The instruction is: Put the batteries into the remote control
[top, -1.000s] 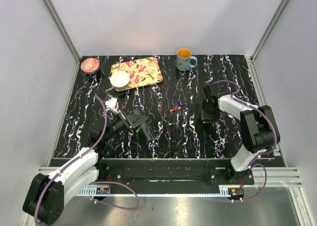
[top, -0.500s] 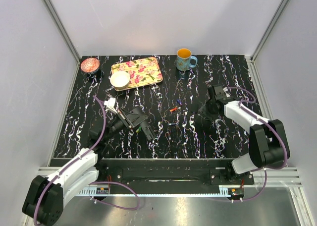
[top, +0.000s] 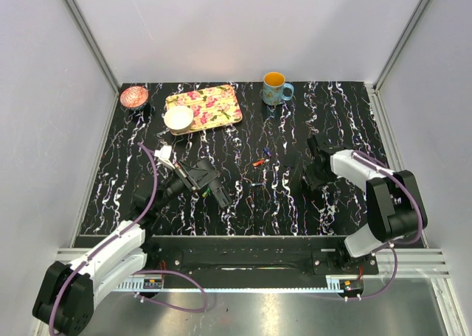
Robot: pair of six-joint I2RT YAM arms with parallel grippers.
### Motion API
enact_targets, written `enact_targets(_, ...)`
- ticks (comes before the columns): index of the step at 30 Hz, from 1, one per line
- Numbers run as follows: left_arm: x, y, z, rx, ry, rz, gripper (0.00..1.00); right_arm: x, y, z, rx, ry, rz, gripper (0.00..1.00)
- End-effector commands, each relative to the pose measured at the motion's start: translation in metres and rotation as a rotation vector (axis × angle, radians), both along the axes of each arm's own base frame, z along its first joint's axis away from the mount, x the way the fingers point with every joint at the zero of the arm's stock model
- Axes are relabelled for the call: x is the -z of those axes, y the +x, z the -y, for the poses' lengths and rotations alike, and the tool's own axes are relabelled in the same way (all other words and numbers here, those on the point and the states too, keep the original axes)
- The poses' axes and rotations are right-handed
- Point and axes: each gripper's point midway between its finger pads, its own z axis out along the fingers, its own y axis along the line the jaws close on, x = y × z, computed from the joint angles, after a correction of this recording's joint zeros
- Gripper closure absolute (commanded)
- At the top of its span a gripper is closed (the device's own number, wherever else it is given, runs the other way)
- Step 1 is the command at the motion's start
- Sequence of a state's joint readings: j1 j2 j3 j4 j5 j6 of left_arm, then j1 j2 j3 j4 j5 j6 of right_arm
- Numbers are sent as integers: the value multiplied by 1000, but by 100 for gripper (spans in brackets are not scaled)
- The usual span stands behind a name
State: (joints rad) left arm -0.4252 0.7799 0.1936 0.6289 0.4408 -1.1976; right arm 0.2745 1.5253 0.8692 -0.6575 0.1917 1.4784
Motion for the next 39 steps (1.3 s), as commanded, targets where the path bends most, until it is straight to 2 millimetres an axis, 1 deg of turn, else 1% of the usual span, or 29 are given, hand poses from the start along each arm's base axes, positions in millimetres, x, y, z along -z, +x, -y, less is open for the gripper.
enact_targets(1,-10,0,-2,-14,-22,42,100,14,-3,5,83,-28,-50,92)
enact_targets(2,-10,-1,-1,-11,-23,43,100,15,-1,5,76,-28,-50,87)
enact_targets(5,-11,0,-2,-15,-20,44,100,21,-4,2,54,-20,-72,78)
enact_targets(6,-11,-1,-2,-15,-21,45,100,20,-4,1,45,-14,-73,72)
enact_targets(8,-10,-1,-2,-13,-20,43,100,22,-5,-1,34,-9,-80,66)
enact_targets(9,-9,-1,-2,-13,-17,41,100,21,-5,-2,25,-7,-81,60)
enact_targets(11,-9,-1,-2,-13,-17,41,100,20,-6,-3,10,-4,-82,53)
enact_targets(12,-8,-1,-2,-13,-15,39,100,19,-7,-3,1,-5,-85,43)
enact_targets(15,-8,-1,-1,-14,-11,40,100,13,-10,0,-14,-17,-93,35)
enact_targets(16,-9,-1,-2,-15,-12,41,100,11,-11,0,-15,-18,-90,30)
enact_targets(19,-8,0,-1,-12,-9,40,100,3,-11,1,-27,-24,-72,27)
enact_targets(21,-8,0,0,-12,-9,38,100,-7,-8,2,-59,-39,-57,27)
enact_targets(22,-9,0,0,-11,-10,41,100,-21,-1,0,-78,-36,-22,26)
enact_targets(23,-11,-1,0,-9,-12,45,100,-28,-1,2,-128,-60,-17,26)
enact_targets(24,-12,-1,0,-9,-11,50,100,-40,3,-2,-180,-68,21,26)
enact_targets(25,-12,-2,0,-6,-10,52,100,-57,13,-4,-227,-80,64,26)
enact_targets(26,-13,-2,0,-8,-10,54,100,-65,12,1,-345,-147,70,27)
enact_targets(28,-14,-4,-1,-6,-11,59,100,-90,24,0,-489,-201,142,27)
enact_targets(29,-12,-3,-1,-9,-9,55,100,-94,28,3,-622,-255,150,26)
enact_targets(30,-12,-3,-1,-11,-9,58,100,-96,33,-1,-724,-273,174,27)
enact_targets(31,-11,-3,-2,-13,-6,56,100,-97,36,-7,-828,-279,187,28)
enact_targets(32,-10,-4,-2,-11,-4,57,100,-96,38,-12,-972,-291,203,30)
enact_targets(33,-9,-3,-2,-13,1,65,100,-84,39,-15,-1022,-289,176,36)
enact_targets(34,-8,-5,-2,-8,5,69,100,-81,42,-14,-1052,-302,159,39)
enact_targets(35,-8,-5,-2,-8,7,74,100,-71,37,-8,-1123,-322,88,41)
enact_targets(36,-7,-7,-2,1,10,78,100,-56,37,-7,-1150,-316,29,44)
enact_targets(39,-6,-13,0,31,16,96,100,-38,40,-12,-1213,-302,2,47)
